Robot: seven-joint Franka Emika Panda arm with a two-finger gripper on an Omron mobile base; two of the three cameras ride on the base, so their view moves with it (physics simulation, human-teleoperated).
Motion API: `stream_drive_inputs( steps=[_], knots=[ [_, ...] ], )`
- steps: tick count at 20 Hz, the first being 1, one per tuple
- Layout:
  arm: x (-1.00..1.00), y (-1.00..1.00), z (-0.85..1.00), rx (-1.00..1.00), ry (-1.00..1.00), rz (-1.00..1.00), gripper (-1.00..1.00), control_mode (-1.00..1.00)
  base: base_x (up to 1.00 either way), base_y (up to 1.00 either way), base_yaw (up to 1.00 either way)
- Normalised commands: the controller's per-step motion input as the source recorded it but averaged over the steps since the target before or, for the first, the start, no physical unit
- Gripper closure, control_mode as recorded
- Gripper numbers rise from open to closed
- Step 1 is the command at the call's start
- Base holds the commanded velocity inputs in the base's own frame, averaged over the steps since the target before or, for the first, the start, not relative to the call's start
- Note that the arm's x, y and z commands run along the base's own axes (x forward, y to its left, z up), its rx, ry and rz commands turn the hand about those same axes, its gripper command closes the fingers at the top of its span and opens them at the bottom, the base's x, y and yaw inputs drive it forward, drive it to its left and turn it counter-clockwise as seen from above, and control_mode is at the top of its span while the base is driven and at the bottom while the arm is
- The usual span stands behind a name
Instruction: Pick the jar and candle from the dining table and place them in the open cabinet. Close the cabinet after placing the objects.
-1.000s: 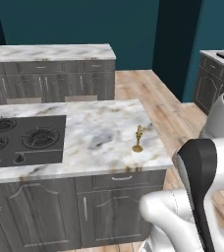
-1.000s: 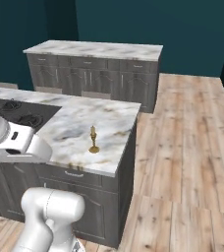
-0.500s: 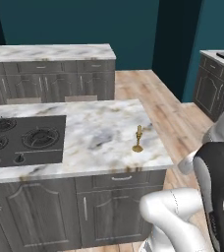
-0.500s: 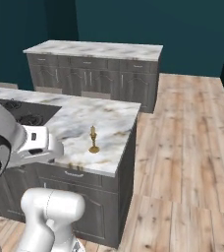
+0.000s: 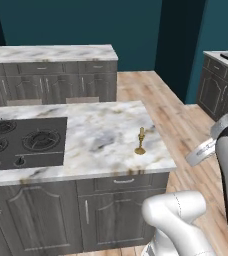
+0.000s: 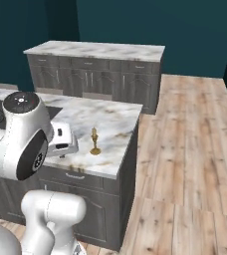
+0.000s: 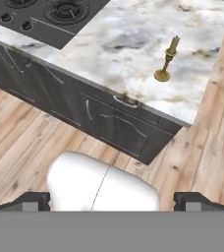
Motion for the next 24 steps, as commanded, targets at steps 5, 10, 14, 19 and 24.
stream_drive_inputs(
  steps=[5,10,14,19,24],
  knots=[
    [0.39,-0.01,-0.01,0.1,0.01,0.09,-1.0,-1.0,0.0,0.0,0.0],
    [0.36,0.0,-0.15,0.07,0.03,0.11,-1.0,-1.0,0.0,0.0,0.0],
    [0.29,0.0,-0.31,0.09,0.05,0.12,-1.0,-1.0,0.0,0.0,0.0],
    [0.29,-0.03,-0.32,0.09,0.07,0.12,-1.0,-1.0,0.0,0.0,0.0],
    [0.31,-0.01,-0.13,0.07,0.02,0.11,-1.0,-1.0,0.0,0.0,0.0]
  ],
)
